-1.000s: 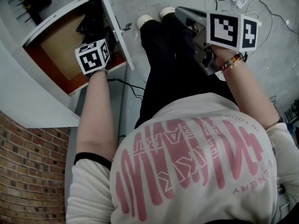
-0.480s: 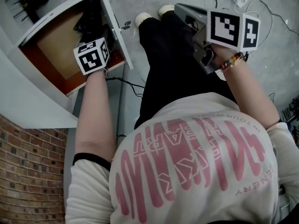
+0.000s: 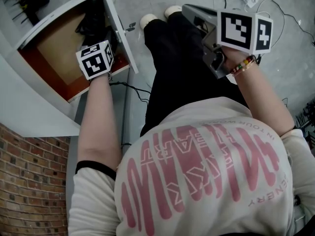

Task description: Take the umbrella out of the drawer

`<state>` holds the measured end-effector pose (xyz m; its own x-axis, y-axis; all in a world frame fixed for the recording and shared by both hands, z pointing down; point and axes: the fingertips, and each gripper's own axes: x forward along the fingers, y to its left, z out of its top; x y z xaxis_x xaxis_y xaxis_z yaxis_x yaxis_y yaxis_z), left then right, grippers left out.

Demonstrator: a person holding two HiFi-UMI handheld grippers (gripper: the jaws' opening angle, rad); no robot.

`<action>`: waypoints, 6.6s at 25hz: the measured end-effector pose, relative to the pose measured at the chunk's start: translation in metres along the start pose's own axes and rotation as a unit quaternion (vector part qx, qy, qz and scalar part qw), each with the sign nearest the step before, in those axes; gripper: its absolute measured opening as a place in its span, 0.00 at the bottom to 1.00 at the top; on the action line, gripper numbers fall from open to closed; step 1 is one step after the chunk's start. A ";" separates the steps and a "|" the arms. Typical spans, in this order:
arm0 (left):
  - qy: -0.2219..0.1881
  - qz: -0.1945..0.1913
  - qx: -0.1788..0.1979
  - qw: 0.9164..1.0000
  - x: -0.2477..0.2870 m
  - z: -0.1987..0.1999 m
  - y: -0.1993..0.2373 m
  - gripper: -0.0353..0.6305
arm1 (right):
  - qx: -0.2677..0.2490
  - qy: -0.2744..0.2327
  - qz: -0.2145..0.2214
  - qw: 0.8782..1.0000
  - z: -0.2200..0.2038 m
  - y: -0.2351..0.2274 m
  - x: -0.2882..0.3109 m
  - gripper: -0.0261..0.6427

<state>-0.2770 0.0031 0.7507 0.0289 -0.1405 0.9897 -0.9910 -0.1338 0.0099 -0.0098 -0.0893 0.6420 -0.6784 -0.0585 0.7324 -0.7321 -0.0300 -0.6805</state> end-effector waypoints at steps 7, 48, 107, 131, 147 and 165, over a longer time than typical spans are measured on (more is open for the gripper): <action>0.002 -0.006 0.005 1.000 0.002 0.000 -0.001 0.49 | -0.002 -0.009 -0.003 1.000 0.003 0.003 -0.010 0.06; -0.068 -0.005 0.066 0.996 -0.070 0.018 -0.026 0.44 | -0.013 -0.090 0.014 0.996 -0.023 0.063 -0.093 0.06; -0.395 -0.074 -0.122 0.908 -0.352 0.167 -0.028 0.43 | -0.188 -0.172 0.037 0.966 0.075 0.223 -0.206 0.06; -0.544 -0.122 -0.092 0.825 -0.508 0.217 -0.047 0.43 | -0.301 -0.244 0.119 0.914 0.079 0.356 -0.271 0.06; -0.630 -0.112 -0.059 0.766 -0.607 0.234 -0.070 0.44 | -0.448 -0.328 0.104 0.825 0.078 0.422 -0.327 0.06; -0.647 -0.073 -0.039 0.758 -0.612 0.234 -0.074 0.44 | -0.446 -0.375 0.065 0.810 0.098 0.406 -0.332 0.06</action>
<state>-0.1905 -0.1303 0.1104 0.1939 -0.9810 0.0092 -0.9679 -0.1897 0.1650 -0.0760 -0.1794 0.1204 -0.7695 -0.6034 0.2091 -0.6382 0.7381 -0.2189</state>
